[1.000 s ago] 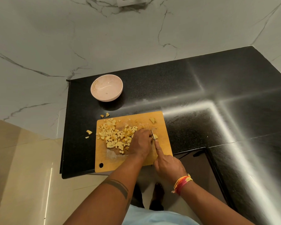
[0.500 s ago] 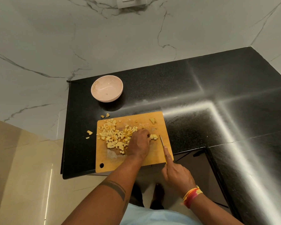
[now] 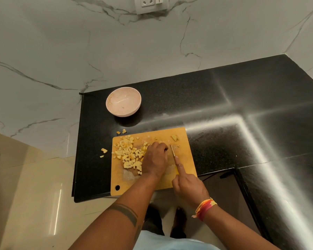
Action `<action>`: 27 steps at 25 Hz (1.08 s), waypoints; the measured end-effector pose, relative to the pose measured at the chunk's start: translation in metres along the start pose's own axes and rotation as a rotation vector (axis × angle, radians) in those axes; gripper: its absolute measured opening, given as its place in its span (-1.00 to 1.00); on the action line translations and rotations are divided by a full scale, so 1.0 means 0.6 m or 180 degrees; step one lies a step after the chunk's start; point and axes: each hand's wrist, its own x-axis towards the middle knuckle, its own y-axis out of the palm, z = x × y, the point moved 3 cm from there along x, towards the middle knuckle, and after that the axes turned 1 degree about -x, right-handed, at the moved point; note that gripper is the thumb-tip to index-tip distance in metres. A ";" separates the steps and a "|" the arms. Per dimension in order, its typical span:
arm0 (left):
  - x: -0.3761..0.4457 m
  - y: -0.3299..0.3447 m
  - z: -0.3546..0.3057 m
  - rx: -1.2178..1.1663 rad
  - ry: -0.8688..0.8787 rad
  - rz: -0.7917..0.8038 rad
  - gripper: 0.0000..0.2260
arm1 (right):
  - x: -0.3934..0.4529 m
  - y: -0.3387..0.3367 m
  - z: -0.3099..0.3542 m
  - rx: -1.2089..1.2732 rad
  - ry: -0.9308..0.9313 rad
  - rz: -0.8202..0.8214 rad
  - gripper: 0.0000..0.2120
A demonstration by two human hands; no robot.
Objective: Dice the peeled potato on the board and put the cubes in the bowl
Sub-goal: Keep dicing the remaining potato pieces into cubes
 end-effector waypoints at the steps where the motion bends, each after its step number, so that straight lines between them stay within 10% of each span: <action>1: 0.007 0.001 -0.006 -0.0032 0.0029 -0.0030 -0.84 | 0.000 -0.009 -0.007 0.0036 0.0031 -0.0094 -0.28; 10: 0.099 0.037 -0.049 -0.0362 -0.0069 0.0386 -0.66 | 0.012 -0.034 -0.033 0.0244 0.0204 -0.0372 -0.33; 27: 0.076 0.024 -0.050 -0.1228 -0.0688 0.0267 -0.91 | 0.012 -0.035 -0.037 0.0601 0.0081 -0.0255 -0.32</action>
